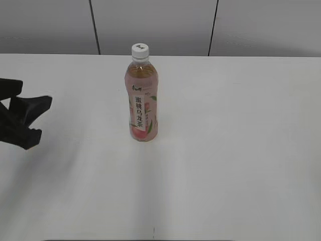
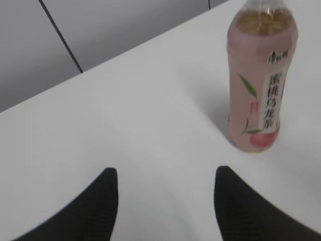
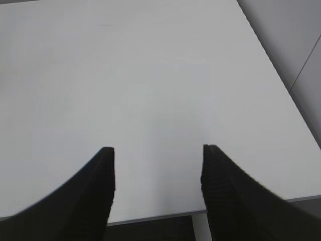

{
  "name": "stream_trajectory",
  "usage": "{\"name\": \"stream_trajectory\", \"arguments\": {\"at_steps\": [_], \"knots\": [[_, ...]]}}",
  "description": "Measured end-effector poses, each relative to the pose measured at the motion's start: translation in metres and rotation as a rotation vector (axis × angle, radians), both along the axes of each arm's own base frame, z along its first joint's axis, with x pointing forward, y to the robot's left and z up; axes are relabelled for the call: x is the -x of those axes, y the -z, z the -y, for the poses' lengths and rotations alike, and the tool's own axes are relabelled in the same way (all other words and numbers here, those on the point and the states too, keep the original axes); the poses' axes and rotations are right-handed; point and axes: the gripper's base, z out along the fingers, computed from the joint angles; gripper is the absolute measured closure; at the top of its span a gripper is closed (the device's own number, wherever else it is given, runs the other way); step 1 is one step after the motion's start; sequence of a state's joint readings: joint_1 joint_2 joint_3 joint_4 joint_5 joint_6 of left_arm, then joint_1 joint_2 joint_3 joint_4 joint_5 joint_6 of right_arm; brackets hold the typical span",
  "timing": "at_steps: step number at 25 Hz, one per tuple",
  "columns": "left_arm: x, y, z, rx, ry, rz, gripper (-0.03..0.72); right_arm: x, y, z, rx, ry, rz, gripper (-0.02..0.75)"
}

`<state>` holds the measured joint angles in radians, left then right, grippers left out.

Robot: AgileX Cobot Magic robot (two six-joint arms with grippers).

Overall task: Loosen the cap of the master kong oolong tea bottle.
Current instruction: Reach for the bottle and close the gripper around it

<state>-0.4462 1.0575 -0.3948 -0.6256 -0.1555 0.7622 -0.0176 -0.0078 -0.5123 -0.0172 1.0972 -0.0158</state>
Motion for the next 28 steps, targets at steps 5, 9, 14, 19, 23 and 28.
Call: {"name": "stream_trajectory", "arguments": {"at_steps": [5, 9, 14, 19, 23, 28], "knots": [[-0.004, -0.011, 0.005, 0.123, 0.008, 0.100, 0.307, 0.000, 0.000, 0.000, -0.001, -0.001, 0.000, 0.318], [-0.017, -0.005, 0.012, 0.211, -0.010, 0.132, 0.307, 0.000, 0.000, 0.000, -0.002, 0.000, 0.000, 0.318], [-0.034, 0.019, 0.027, 0.196, 0.078, 0.146, 0.307, 0.000, 0.000, 0.000, -0.002, 0.000, 0.001, 0.318], [-0.043, 0.046, 0.041, 0.157, 0.194, 0.166, 0.307, 0.000, 0.000, 0.000, -0.002, 0.000, 0.001, 0.318], [-0.049, 0.065, 0.047, 0.173, 0.225, 0.171, 0.285, 0.000, 0.000, 0.000, -0.003, -0.001, 0.001, 0.318], [-0.055, 0.075, 0.052, 0.205, 0.236, 0.200, 0.236, 0.000, 0.000, 0.000, -0.003, -0.001, 0.001, 0.318]]}}
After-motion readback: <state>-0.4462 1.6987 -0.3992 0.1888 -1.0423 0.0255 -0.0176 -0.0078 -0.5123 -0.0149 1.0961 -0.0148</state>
